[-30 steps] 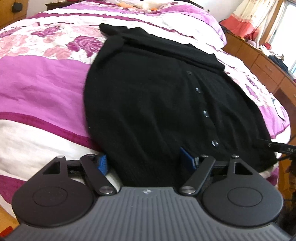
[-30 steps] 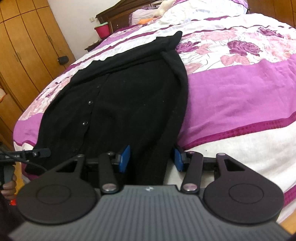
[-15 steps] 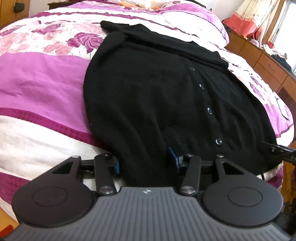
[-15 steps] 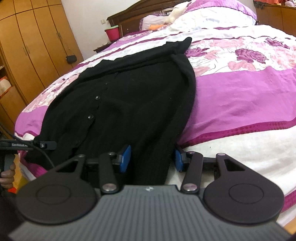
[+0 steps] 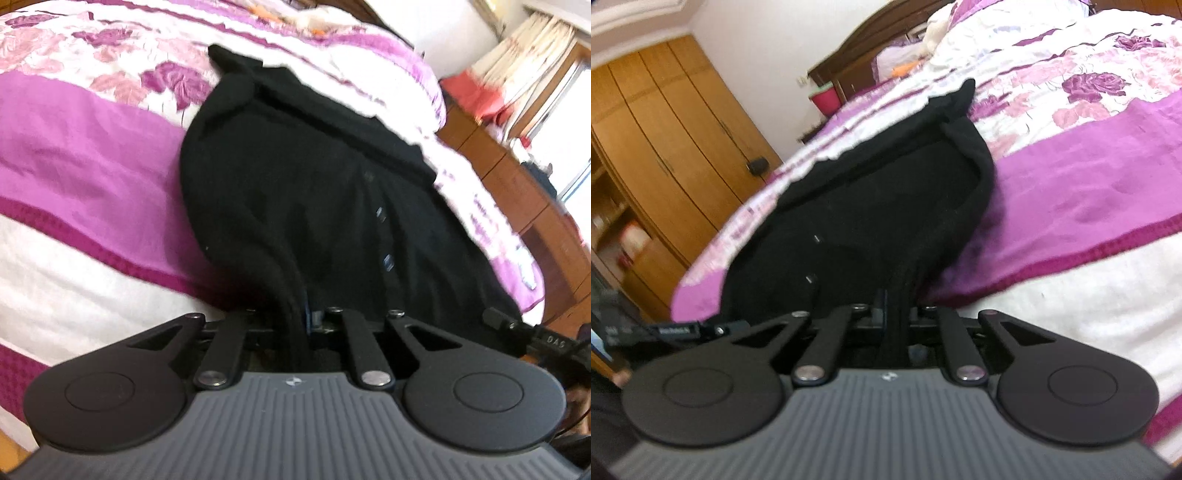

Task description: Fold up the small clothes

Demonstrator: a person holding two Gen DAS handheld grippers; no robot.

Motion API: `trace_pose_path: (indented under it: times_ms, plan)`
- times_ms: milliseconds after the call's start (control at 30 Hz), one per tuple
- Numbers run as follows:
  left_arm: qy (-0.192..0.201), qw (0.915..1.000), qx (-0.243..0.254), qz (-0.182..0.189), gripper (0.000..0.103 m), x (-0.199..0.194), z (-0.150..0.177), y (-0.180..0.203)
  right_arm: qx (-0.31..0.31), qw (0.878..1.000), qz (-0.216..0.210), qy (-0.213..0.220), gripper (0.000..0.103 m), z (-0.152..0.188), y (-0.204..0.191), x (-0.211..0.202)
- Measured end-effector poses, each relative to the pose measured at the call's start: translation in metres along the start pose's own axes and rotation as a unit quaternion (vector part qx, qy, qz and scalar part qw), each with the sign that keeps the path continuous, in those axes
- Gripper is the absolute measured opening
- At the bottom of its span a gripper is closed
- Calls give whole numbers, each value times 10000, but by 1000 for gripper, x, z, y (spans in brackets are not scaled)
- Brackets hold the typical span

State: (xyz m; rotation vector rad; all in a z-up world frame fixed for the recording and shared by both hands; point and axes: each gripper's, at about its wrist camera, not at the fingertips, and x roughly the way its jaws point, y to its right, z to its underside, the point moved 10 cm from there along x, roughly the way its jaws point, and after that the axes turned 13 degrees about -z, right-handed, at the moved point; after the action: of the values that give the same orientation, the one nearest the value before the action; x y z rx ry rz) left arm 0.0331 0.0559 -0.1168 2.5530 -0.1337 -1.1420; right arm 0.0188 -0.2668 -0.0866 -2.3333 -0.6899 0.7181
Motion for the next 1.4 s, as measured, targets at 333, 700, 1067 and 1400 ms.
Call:
trace_pose_path:
  times_ms: [333, 700, 1067, 1400]
  plan:
    - [648, 9948, -583, 529, 9, -29, -68, 17, -36, 9961, -440, 759, 9, -55, -19, 9]
    - [1350, 9851, -940, 507, 8, -44, -140, 31, -207, 9850, -593, 1608, 8, -130, -28, 23]
    - [1694, 9754, -1403, -124, 8, -2, -227, 29, -173, 9800, -454, 1929, 8, -196, -6, 67]
    - [1697, 9733, -1413, -619, 8, 72, -282, 13, -240, 9821, -182, 1858, 8, -242, 33, 131]
